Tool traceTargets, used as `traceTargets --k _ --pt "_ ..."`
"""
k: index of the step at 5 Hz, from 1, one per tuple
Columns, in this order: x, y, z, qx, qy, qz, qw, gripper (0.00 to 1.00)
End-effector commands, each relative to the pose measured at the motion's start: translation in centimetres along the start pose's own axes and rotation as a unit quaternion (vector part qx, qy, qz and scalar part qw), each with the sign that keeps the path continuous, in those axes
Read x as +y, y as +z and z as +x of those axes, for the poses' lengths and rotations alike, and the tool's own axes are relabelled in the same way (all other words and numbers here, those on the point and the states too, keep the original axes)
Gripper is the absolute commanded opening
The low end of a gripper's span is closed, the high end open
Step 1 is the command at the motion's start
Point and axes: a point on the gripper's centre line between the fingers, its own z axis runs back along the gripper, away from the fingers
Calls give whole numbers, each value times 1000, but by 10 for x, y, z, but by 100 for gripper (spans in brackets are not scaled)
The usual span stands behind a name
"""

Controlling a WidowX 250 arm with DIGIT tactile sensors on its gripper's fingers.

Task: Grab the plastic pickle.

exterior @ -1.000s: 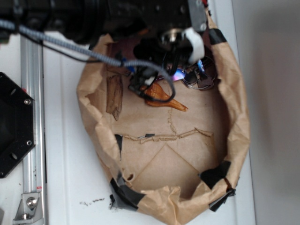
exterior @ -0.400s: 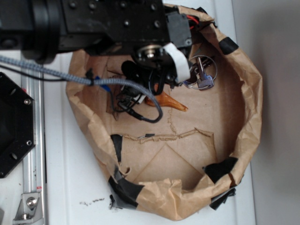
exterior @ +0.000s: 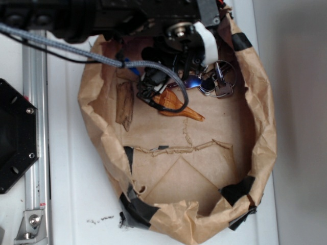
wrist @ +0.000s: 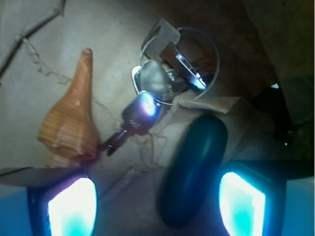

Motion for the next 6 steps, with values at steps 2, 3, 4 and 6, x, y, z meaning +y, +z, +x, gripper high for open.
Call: traceTargets --k 2,3,4,6 --pt "8 -13 14 0 7 1 1000 100" --pt "0 -25 18 17 -11 -11 1000 100" --pt "-6 -25 17 8 -11 -27 1000 0" --pt "-9 -21 15 7 -7 -13 1000 0"
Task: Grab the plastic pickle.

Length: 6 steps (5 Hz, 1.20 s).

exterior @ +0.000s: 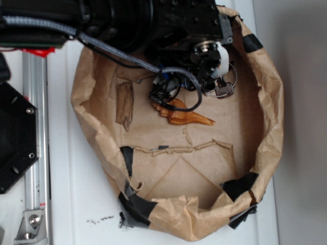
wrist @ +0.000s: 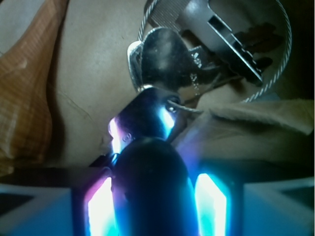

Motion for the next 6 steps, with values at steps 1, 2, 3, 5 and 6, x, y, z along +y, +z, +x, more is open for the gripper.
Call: traceTargets --k 1,2,3,5,6 --pt "-2 20 5 -20 -1 30 999 0" --pt "-4 43 4 -40 13 53 998 0" --pt "-19 88 3 -80 76 51 993 0" --pt "-58 147 9 -100 265 -3 959 0" --pt "-53 153 8 -96 307 -38 946 0"
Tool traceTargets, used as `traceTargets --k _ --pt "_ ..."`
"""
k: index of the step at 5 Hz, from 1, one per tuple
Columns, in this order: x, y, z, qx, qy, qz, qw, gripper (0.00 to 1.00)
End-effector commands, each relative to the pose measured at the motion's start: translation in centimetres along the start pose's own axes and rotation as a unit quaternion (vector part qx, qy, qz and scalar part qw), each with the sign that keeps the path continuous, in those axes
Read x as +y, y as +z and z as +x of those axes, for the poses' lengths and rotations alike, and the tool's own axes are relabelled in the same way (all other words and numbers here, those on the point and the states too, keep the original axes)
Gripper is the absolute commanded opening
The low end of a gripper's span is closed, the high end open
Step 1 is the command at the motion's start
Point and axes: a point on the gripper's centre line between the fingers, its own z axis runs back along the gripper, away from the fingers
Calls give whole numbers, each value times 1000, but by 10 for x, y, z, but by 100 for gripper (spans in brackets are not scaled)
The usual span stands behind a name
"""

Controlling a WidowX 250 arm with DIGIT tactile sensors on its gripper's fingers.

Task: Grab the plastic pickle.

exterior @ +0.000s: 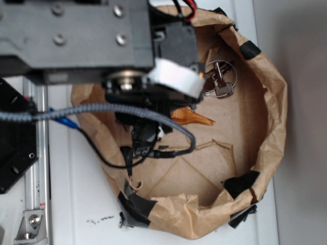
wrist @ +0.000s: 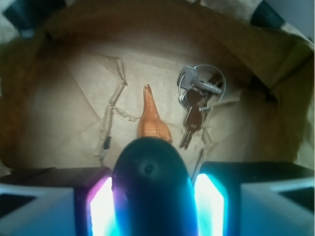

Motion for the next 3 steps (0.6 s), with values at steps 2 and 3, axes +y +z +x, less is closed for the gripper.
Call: traceTargets --k 2,3 --pt "15 15 20 -32 87 -24 995 0" --pt "14 13 19 -19 77 -14 997 0"
